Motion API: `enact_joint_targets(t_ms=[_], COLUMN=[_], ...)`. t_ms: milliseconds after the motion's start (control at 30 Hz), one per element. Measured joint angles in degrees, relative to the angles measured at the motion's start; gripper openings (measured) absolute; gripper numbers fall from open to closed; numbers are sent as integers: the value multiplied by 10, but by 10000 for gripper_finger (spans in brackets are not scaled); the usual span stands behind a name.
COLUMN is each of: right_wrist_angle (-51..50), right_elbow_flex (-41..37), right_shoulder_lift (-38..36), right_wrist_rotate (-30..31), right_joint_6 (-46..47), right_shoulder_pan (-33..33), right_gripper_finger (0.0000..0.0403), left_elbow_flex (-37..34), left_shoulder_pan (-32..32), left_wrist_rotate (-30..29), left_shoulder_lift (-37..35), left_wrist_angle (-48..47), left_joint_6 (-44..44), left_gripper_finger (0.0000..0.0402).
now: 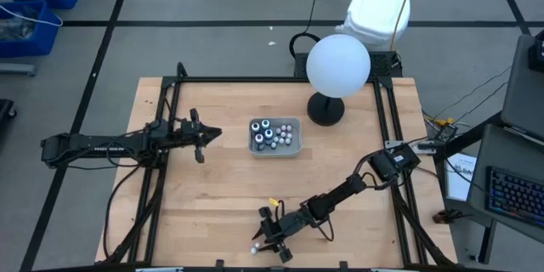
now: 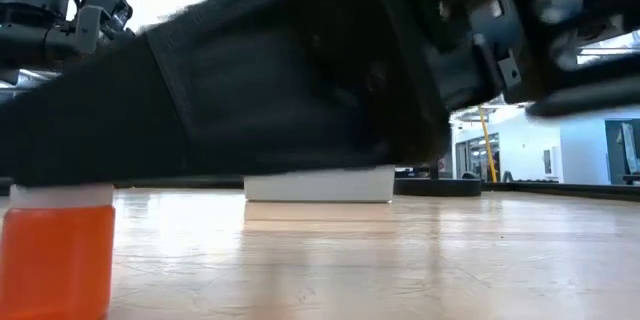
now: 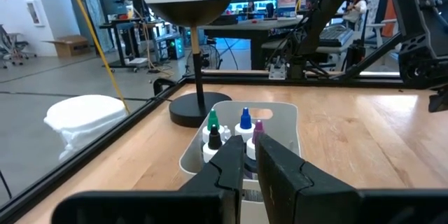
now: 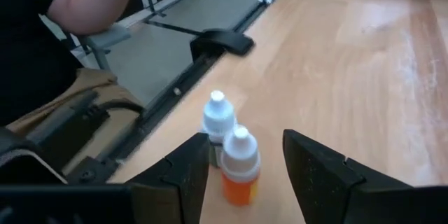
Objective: Pick & Place food coloring
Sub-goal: Put the small yellow food coloring bottle into the gray bin
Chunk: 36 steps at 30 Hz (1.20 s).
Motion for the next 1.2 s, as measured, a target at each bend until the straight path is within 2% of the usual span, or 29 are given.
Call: enact_joint_targets(t_ms=[167,633,867,1000,1200], right_wrist_angle=[1,2,-47,-120,-237], right_elbow_flex=[0,0,0,0,-9], right_shoulder_lift=[0,0,-47,-101,-200], right_wrist_rotate=[-16,-30,-25,39,102], right_joint_6=[1,-17,-45,-69,-59], right_shoulder_pan=[0,0,-4,-14,-40], right_gripper_finger=[150,50,59,57,46], left_elbow_flex=[0,0,0,0,0], left_shoulder_pan=[0,0,0,0,0], left_wrist_rotate=[0,0,0,0,0], left_shoulder_lift=[0,0,0,0,0], left_wrist_angle=[-1,-1,-7,-18,-28], left_joint_6=[1,1,1,-1,-13], left_gripper_finger=[47,47,47,47,47])
